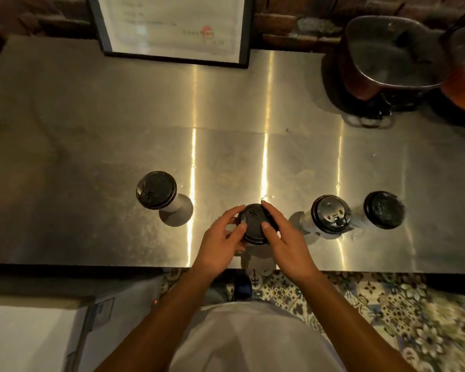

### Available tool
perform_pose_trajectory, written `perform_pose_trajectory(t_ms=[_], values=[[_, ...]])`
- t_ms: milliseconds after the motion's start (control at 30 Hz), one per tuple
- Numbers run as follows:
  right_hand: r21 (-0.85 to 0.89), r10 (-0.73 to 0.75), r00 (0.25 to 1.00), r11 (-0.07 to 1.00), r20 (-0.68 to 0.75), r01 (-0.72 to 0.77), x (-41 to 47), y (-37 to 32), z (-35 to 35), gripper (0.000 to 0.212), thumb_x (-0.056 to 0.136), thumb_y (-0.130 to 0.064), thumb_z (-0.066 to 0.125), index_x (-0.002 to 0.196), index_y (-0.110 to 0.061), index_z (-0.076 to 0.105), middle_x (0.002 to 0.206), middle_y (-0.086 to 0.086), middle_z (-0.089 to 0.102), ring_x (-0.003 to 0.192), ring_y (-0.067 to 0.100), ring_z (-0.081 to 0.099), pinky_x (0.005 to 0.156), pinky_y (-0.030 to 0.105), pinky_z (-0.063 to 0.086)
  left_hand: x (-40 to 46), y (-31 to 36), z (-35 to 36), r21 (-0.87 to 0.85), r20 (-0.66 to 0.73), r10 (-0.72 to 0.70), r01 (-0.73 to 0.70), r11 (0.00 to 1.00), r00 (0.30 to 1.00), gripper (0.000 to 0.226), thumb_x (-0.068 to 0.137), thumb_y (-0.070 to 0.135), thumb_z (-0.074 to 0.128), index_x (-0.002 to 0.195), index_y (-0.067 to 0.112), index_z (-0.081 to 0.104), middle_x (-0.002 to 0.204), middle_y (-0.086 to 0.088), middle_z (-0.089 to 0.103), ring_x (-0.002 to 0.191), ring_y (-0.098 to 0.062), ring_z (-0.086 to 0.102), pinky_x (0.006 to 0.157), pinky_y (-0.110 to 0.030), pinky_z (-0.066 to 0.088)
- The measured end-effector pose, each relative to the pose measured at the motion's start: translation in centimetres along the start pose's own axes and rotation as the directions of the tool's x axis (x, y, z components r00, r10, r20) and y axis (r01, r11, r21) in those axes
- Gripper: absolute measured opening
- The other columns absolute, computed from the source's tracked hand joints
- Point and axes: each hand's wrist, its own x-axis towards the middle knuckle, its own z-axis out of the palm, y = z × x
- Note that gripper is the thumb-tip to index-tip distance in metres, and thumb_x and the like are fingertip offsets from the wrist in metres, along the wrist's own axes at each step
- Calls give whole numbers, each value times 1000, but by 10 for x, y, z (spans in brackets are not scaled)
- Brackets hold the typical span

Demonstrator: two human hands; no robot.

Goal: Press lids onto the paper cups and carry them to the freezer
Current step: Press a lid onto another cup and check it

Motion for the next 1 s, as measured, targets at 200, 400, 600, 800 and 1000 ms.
perform_pose_trajectory(t_ms=[200, 400, 600, 800, 1000], values=[[-49, -53, 998, 997, 45, 56, -10, 22, 0, 48, 109, -31, 47, 157, -36, 40, 153, -6, 55, 139, 10, 52, 116, 38, 45, -21, -7, 13, 75, -43, 19, -16, 997, 999, 37, 105, 19, 56, 138, 34, 56, 115, 17, 64, 78, -7, 75, 65, -16, 57], [-110, -115, 991, 986, 68, 122, -14, 25, 1, 49, 109, -33, 46, 158, -34, 38, 153, 0, 54, 136, 17, 54, 113, 40, 47, -29, -26, 13, 246, -61, 91, -73, 966, 994, 37, 105, 37, 52, 139, 53, 47, 121, 16, 65, 97, -3, 71, 84, -22, 59], [-149, -128, 990, 980, 53, 135, -18, 30, 5, 49, 111, -33, 45, 159, -35, 36, 154, -2, 53, 137, 14, 53, 112, 36, 46, -30, -38, 13, 381, -58, 132, -100, 919, 990, 42, 106, 46, 45, 147, 51, 39, 133, 7, 60, 109, -6, 64, 94, -35, 57], [-282, -125, 988, 955, -89, 95, -13, 22, 9, 52, 106, -50, 35, 157, -38, 38, 165, 3, 39, 152, 22, 34, 123, 44, 31, -26, -32, 2, 554, -3, 298, -247, 795, 954, 49, 106, 45, 44, 153, 30, 36, 155, 3, 42, 139, -14, 42, 114, -33, 38], [-263, -66, 973, 965, -220, 6, 14, -3, 32, 49, 108, -44, 32, 142, -22, 60, 150, 7, 58, 143, 24, 48, 118, 45, 37, -15, -29, -7, 593, 112, 269, -281, 754, 957, 50, 108, 44, 38, 156, 27, 36, 154, -2, 45, 138, -21, 48, 110, -34, 41]])
